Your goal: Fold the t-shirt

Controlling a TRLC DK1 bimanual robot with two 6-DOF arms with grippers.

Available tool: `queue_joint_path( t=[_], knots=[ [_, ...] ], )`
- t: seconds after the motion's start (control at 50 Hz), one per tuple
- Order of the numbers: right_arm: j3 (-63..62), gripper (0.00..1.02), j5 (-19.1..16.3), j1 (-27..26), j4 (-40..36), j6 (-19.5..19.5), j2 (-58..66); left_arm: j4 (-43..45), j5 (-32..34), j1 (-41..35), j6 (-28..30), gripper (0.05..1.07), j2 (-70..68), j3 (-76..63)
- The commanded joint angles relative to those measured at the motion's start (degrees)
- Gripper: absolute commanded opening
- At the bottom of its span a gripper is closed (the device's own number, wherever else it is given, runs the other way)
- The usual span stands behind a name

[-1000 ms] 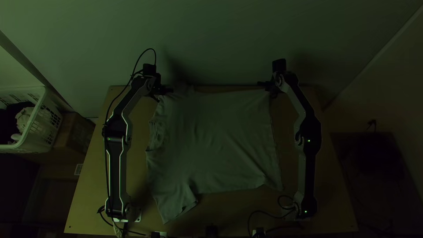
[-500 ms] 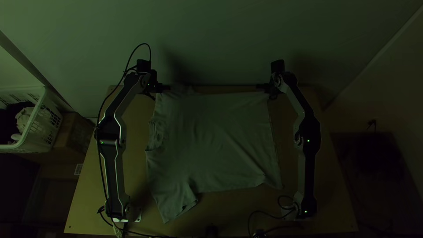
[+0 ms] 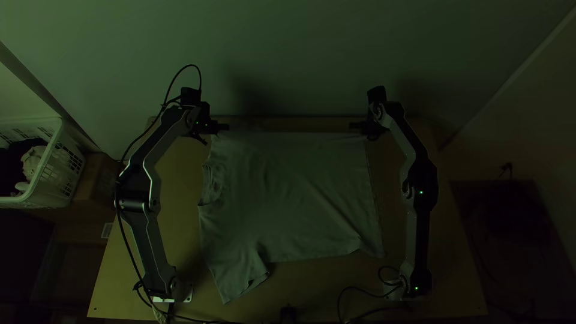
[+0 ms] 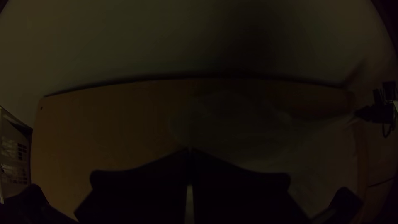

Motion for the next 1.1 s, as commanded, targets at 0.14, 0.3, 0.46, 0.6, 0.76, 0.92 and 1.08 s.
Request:
queue_joint_path(
  t=[0.14, 0.3, 0.46, 0.6, 0.76, 0.92, 1.08],
  knots=[
    [-6.0, 0.03, 1.1, 0.0, -0.8, -0.7, -6.8, 3.3, 0.0, 0.6, -0.3, 0.08, -9.3, -11.2],
    [-10.7, 0.03, 1.7, 0.4, -0.8, -0.8, -10.4, 5.7, 0.0, 0.4, -0.5, 0.08, -13.5, -18.4],
    [-17.0, 0.03, 1.8, 0.6, 0.3, -0.8, -14.8, 8.0, 0.0, 0.4, -1.0, 0.08, -17.8, -25.1],
    [-22.4, 0.03, 1.9, 1.2, 1.5, -0.8, -18.9, 9.4, 0.0, 0.3, -1.2, 0.08, -21.9, -30.5],
    [-28.2, 0.03, 1.9, 1.4, 2.9, -0.8, -23.1, 9.6, 0.0, 0.7, -0.9, 0.08, -26.1, -34.6],
    [-33.7, 0.03, 2.0, 1.9, 4.5, -0.9, -26.4, 9.6, 0.0, 0.9, -0.2, 0.08, -30.7, -38.7],
    [-38.6, 0.03, 2.1, 2.1, 6.5, -1.0, -29.4, 9.6, 0.0, 0.1, -0.2, 0.08, -34.4, -42.7]
  ],
)
